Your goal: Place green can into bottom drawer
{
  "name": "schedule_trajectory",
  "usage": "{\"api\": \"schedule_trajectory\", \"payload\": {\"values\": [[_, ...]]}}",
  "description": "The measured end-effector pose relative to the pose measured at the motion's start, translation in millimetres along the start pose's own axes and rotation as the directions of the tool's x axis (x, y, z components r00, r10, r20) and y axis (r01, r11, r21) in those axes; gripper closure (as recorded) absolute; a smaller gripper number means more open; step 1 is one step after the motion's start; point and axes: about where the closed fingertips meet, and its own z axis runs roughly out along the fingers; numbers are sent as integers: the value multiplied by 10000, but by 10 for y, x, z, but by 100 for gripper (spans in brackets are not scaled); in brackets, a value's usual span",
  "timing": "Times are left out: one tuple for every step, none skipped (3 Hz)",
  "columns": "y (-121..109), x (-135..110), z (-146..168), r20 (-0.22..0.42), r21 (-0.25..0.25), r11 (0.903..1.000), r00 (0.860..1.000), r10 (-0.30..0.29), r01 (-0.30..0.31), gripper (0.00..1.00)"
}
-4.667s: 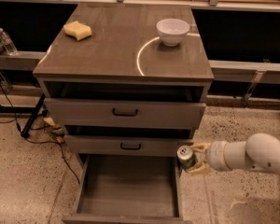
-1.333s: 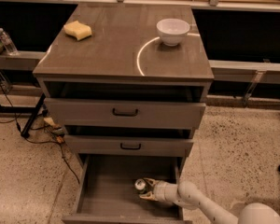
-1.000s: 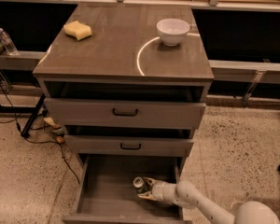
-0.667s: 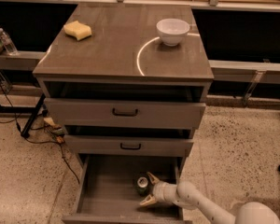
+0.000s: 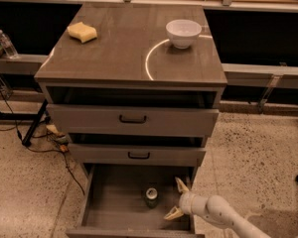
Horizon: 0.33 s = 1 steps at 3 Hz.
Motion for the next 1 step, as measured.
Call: {"api": "schedule_trajectory", "payload": {"values": [[-258,-56,-573,-250,909,9959,9997,-1,24,0]]}}
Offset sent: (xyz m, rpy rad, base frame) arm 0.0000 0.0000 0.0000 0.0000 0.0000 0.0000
